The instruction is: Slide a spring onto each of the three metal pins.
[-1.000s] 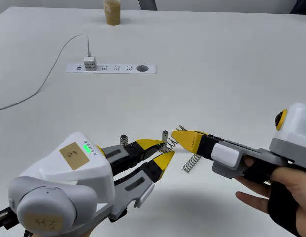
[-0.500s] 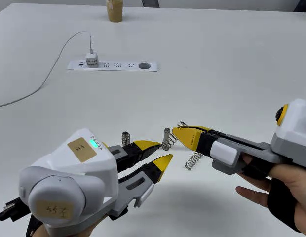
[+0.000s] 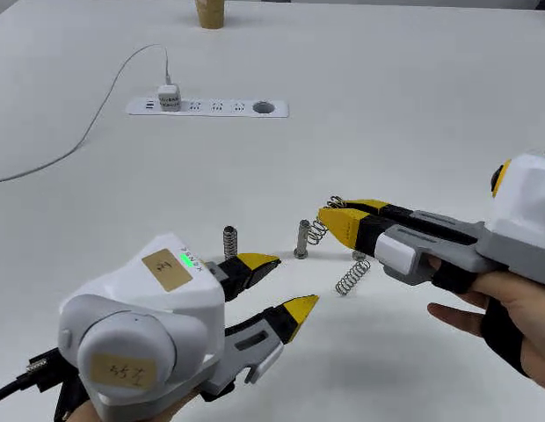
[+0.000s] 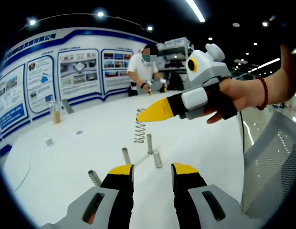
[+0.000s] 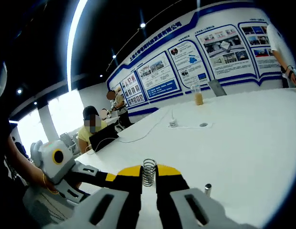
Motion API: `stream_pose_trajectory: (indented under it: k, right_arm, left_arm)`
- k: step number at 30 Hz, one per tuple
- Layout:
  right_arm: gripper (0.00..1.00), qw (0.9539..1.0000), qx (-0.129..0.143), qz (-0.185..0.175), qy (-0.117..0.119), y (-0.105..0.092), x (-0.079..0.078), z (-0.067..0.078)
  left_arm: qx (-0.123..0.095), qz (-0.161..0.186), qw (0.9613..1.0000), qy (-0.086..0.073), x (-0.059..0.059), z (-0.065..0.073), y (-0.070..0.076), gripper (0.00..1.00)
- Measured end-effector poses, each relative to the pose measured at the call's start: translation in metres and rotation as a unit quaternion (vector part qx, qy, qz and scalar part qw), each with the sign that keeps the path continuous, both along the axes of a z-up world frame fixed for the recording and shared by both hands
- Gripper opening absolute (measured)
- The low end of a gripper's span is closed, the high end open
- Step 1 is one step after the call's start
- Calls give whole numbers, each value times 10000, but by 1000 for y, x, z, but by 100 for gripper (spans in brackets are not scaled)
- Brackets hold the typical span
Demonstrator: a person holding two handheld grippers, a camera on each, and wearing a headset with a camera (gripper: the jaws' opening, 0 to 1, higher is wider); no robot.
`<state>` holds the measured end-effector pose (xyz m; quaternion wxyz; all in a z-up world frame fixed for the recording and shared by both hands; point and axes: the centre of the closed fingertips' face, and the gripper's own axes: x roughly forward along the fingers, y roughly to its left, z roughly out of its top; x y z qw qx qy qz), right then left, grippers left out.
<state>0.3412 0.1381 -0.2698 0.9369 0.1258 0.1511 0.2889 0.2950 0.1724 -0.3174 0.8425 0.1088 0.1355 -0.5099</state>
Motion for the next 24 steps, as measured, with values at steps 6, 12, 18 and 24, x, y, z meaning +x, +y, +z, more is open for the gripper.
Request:
stream_pose_trajectory:
  k: [6, 12, 18, 24]
  right_arm:
    - [11, 9985, -532, 4, -150, -3, 11, -7]
    - [11, 9954, -942, -79, -162, -7, 20, -17]
    - [11, 9932, -1145, -109, -179, -7, 27, -24]
    - [11, 9913, -1288, -134, -225, -7, 34, -30]
  left_arm:
    - [45, 11, 10000, 83, -1, -5, 0, 40]
    - [65, 59, 9998, 180, 0, -10, 2, 46]
    - [85, 68, 9995, 290, -1, -15, 3, 50]
    - [93, 53, 9992, 382, -3, -20, 3, 56]
